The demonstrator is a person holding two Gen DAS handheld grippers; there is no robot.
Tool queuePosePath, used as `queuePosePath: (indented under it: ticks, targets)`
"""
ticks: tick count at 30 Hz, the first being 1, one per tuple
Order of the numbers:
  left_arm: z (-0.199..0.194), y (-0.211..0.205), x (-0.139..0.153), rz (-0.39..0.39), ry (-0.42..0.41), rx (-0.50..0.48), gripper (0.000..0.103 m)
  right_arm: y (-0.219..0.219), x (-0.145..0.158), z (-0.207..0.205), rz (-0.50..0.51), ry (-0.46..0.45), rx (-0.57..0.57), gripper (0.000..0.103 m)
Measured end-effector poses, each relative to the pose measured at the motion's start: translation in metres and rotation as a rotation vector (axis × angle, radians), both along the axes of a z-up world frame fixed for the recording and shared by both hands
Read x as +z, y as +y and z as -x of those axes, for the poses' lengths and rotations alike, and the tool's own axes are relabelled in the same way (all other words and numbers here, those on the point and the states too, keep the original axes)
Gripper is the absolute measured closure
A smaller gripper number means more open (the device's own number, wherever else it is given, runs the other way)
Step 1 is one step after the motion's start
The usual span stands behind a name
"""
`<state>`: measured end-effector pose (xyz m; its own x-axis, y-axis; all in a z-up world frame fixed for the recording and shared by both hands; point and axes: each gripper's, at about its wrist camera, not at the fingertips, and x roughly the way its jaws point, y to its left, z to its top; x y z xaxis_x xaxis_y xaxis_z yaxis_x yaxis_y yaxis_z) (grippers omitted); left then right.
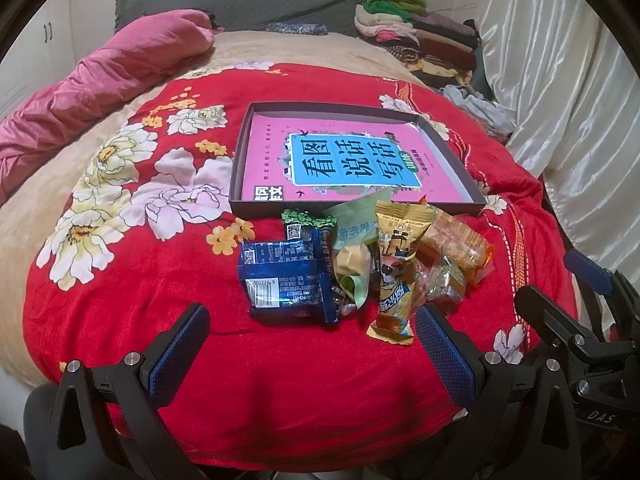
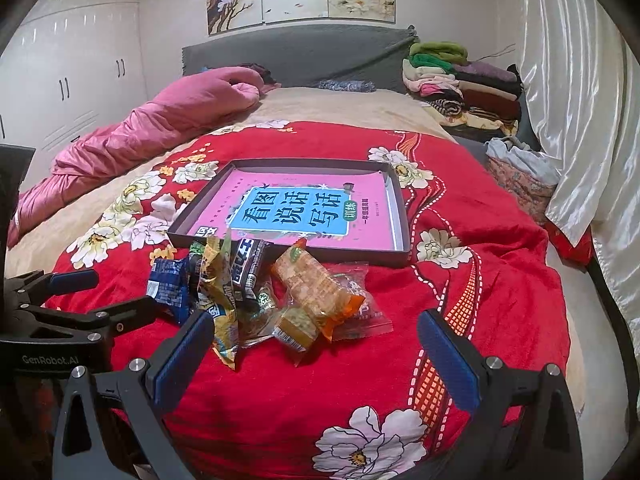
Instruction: Organize snacks
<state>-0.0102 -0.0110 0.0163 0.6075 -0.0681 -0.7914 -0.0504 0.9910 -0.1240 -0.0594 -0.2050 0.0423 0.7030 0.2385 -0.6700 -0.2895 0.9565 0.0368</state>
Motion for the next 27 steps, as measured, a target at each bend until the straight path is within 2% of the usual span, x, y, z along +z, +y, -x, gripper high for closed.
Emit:
queuePosePath:
  ticks: [27]
  targets:
    - [-0.0035,0.003,-0.0088,0.019,0.024,0.009,0.001,0.0045,-0.0048,-0.0007,-0.003,0.02,0.002,0.0]
